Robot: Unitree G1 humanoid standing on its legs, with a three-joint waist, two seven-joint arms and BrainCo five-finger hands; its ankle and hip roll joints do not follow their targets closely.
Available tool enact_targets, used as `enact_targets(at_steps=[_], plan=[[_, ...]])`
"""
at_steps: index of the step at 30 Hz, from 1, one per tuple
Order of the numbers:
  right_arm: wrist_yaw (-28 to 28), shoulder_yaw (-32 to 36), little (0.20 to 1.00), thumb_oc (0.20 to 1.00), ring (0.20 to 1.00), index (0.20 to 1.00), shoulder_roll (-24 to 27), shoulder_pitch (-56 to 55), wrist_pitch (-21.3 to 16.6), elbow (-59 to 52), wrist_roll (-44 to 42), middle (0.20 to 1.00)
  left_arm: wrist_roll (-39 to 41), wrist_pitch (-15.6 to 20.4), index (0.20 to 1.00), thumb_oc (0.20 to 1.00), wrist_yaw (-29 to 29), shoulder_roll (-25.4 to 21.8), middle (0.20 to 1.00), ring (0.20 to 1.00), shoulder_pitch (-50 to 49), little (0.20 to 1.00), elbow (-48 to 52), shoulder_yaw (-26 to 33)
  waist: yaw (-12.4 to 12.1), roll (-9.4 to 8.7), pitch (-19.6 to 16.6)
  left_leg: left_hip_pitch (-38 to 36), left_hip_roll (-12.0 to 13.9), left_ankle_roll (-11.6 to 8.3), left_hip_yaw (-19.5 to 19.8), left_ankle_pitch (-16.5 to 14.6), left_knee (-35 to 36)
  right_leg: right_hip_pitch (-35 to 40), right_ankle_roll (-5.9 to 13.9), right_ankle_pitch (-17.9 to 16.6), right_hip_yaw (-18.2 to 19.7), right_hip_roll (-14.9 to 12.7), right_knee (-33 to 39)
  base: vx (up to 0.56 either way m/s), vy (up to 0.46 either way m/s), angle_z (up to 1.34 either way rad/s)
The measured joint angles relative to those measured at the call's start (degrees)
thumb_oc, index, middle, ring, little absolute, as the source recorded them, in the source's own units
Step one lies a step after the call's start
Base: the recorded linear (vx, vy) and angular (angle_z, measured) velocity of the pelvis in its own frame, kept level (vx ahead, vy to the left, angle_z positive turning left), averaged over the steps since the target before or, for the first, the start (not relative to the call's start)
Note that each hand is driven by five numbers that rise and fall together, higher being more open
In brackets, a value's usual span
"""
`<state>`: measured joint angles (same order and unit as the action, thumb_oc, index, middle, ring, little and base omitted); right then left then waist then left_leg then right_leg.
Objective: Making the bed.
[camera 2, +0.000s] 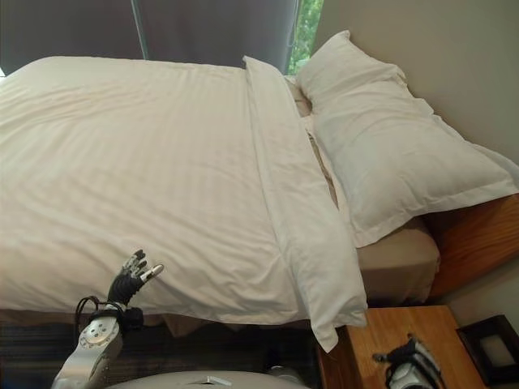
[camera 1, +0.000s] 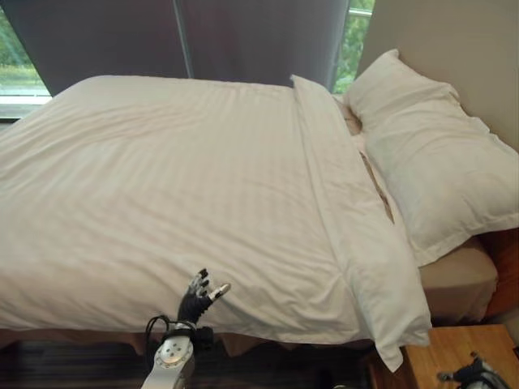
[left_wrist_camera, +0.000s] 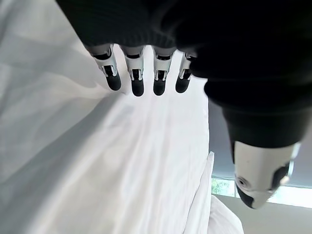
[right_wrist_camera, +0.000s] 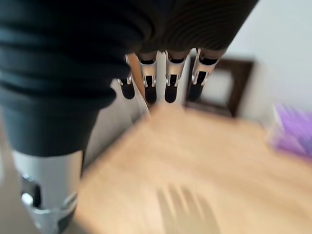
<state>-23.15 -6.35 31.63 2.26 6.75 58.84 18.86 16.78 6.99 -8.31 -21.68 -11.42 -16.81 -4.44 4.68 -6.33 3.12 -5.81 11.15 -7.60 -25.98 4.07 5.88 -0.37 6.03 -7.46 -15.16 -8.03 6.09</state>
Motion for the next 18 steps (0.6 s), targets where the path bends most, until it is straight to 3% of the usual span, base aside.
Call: enact_targets(at_steps=[2,3,4,5,9,11,13,16,18], plan=[[0.0,4.0,1.0,1.0,1.0,1.0,4.0,-1.0,0.8,-16.7,0.6,1.0,0.0,0.0,1.0,1.0,-0.3,0.0,1.0,1.0,0.0,1.0,0.4,2.0,1.5,-0.1,0.3,-0.3,0.0,0.0,-0.2,0.0,0.0,0.1,0.03,0.0,0.5,0.1,0.0,0.01,0.035,-0.06],[-0.9,6.8,0.934,0.934,0.934,0.934,5.0,-1.3,0.2,-29.7,0.5,0.934,0.0,0.0,1.0,1.0,-0.5,0.2,1.0,1.0,0.2,1.0,0.4,3.2,2.5,0.08,0.4,-0.5,0.0,-0.01,-0.3,0.0,0.0,0.0,0.02,0.0,0.9,0.2,0.0,0.02,0.024,-0.05],[-1.9,7.7,0.467,0.467,0.467,0.467,5.0,-0.8,-1.3,-34.5,0.6,0.467,0.0,0.0,1.0,1.0,-0.7,0.2,1.0,1.0,0.5,1.0,0.4,3.4,2.7,0.18,0.4,-0.6,0.1,-0.01,-0.4,0.0,0.0,0.1,0.0,0.0,1.0,0.3,0.0,0.02,0.017,-0.05],[-3.2,8.1,0.2,0.2,0.2,0.2,4.8,0.6,-3.1,-36.5,0.9,0.2,0.0,0.0,1.0,1.0,-0.7,0.2,1.0,1.0,1.3,1.0,0.4,3.2,2.7,-0.14,0.1,-0.7,0.3,-0.02,-0.5,0.0,0.0,0.2,-0.06,-0.1,1.0,0.4,0.0,0.04,0.013,-0.02],[-4.3,10.0,0.2,0.2,0.2,0.2,-6.4,5.0,-8.8,-40.3,-12.9,0.2,0.0,0.1,1.0,1.0,-1.8,1.6,1.0,1.0,3.0,1.0,0.4,1.6,2.3,-0.34,-0.8,-1.4,0.6,-0.41,-1.2,-0.3,0.0,0.6,-0.32,-0.2,1.4,0.8,0.0,0.03,-0.007,-0.09],[-3.8,8.9,0.2,0.2,0.2,0.2,-8.8,5.4,-11.6,-40.2,-20.5,0.2,0.0,0.1,1.0,1.0,-1.8,1.6,1.0,1.0,3.4,1.0,0.4,0.8,2.3,0.04,-0.9,-1.5,0.3,-0.23,-1.3,-0.2,0.0,0.6,-0.47,-0.9,1.4,0.8,0.0,0.02,-0.009,-0.01],[-3.4,8.7,0.2,0.2,0.2,0.2,-10.2,5.6,-13.5,-39.8,-28.2,0.2,0.0,0.1,1.0,1.0,-1.8,1.4,1.0,1.0,2.6,1.0,0.3,0.8,1.2,1.53,-0.9,-1.4,0.1,-0.24,-1.3,-0.3,0.0,0.5,-0.45,-0.8,1.4,0.6,0.0,0.02,-0.008,0.0],[0.2,10.9,0.2,0.2,0.2,0.2,-16.7,8.2,-19.5,-38.9,-47.6,0.2,0.6,0.1,1.0,1.0,-1.8,1.5,1.0,1.0,2.4,1.0,0.2,0.7,0.4,3.77,-0.8,-1.2,0.2,-0.09,-0.9,-0.5,0.0,0.5,-0.43,-0.8,1.0,0.5,0.0,0.02,-0.012,0.04],[3.4,11.3,0.2,0.2,0.2,0.2,-18.1,9.3,-22.5,-38.0,-58.0,0.2,0.8,0.2,1.0,1.0,-1.4,1.9,1.0,1.0,2.9,1.0,0.1,0.4,-0.6,4.88,-0.9,-0.8,0.3,-0.24,-0.1,-0.3,0.0,0.6,-0.33,-0.7,0.3,0.5,0.0,0.03,-0.021,0.2]])
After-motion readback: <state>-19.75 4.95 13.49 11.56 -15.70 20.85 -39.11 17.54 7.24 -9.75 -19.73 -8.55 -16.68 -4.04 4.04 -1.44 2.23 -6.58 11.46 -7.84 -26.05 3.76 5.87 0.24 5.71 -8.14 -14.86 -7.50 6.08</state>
